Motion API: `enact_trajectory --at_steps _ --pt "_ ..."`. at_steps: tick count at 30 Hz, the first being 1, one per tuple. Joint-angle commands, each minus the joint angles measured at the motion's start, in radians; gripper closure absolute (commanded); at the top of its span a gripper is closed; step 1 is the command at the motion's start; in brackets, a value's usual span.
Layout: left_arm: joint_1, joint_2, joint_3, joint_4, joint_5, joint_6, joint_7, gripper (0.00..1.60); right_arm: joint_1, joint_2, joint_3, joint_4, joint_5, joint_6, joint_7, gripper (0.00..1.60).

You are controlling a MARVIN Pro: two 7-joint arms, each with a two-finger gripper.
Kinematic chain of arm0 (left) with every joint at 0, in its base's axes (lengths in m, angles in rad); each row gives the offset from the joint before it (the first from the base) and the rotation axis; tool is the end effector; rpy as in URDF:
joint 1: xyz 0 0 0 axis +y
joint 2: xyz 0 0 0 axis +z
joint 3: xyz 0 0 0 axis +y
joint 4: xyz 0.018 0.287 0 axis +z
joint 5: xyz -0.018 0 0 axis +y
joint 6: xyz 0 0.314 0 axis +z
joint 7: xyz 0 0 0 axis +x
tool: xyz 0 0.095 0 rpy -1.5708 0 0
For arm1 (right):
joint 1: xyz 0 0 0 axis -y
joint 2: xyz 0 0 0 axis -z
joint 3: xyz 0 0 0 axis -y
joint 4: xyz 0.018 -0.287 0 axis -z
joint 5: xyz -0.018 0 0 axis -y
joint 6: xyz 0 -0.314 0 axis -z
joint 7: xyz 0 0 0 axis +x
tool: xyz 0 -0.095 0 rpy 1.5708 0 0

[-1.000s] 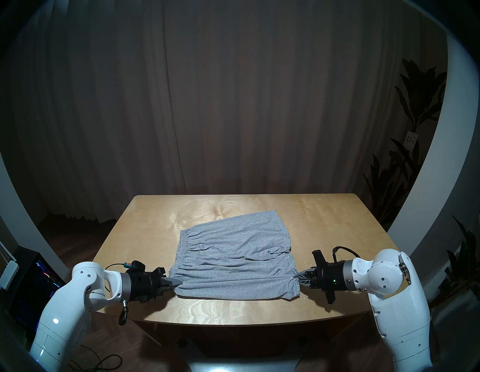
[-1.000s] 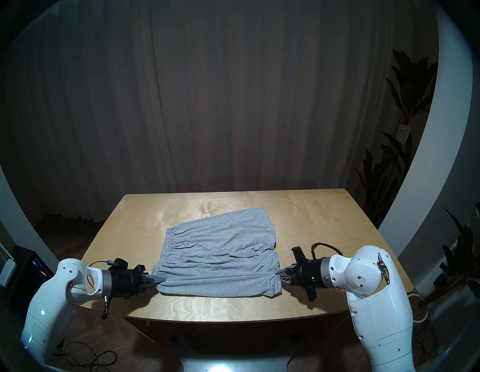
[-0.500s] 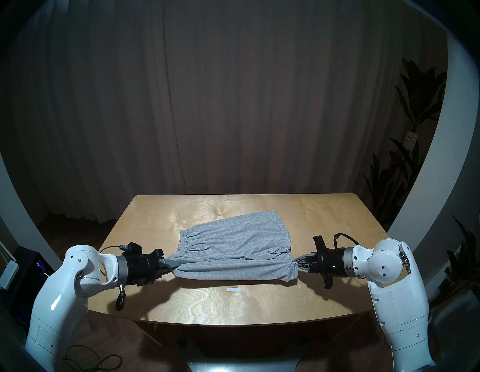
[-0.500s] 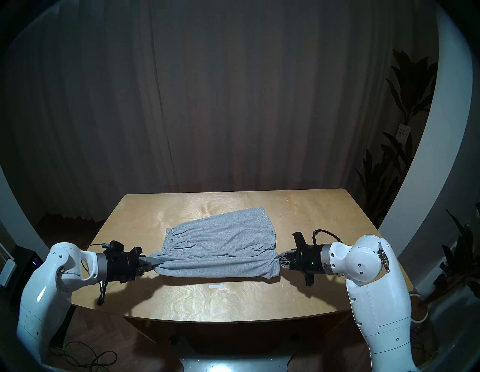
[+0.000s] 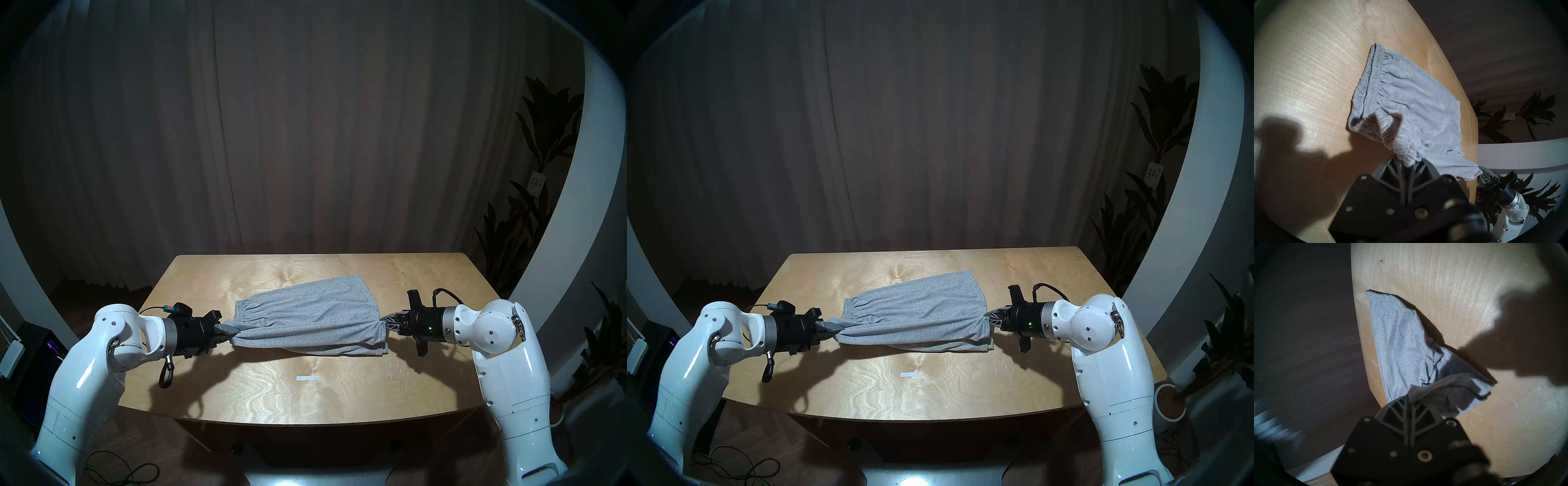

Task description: Fold the pants in half lengthwise, then in half again, and set them down flat

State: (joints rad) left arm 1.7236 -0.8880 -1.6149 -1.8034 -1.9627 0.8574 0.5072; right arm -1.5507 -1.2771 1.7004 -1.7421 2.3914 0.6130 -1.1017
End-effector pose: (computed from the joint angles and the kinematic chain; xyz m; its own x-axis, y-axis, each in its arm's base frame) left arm 0.3496 0.1046 -0.2779 0.8103 0.5394 0.2292 0.2073 -0.6296 0.7488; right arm 0.3845 -0.0535 -0.2732 0.5968 -0.7543 -0.2734 -0.5840 -0.1747 -0.7928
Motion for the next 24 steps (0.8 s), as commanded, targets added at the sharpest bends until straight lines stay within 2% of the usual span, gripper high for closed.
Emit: enact_trajectory --at_steps 1,4,5,12,24 --pt "-0.118 -0.005 0.016 0.023 0.006 -0.016 0.019 1.60 0.119 -0.015 -0.009 0.042 -0.032 0.014 0.061 1.60" --pt "-0.128 -0.001 0.018 0.024 0.010 -0.022 0.028 1.60 0.129 -0.014 -0.015 0.054 -0.050 0.020 0.083 1.60" --pt "-0.152 -0.004 0.030 0.041 0.010 -0.020 0.040 1.60 0.152 -0.015 -0.022 0.080 -0.056 0.029 0.079 1.60" --pt "-0.219 -0.017 0.062 0.067 0.023 -0.047 0.104 1.60 0.171 -0.026 -0.043 0.120 -0.091 0.047 0.113 1.60" --pt "-0.328 -0.052 0.115 0.145 0.044 -0.058 0.182 1.60 0.269 -0.055 -0.072 0.225 -0.163 0.048 0.180 1.60"
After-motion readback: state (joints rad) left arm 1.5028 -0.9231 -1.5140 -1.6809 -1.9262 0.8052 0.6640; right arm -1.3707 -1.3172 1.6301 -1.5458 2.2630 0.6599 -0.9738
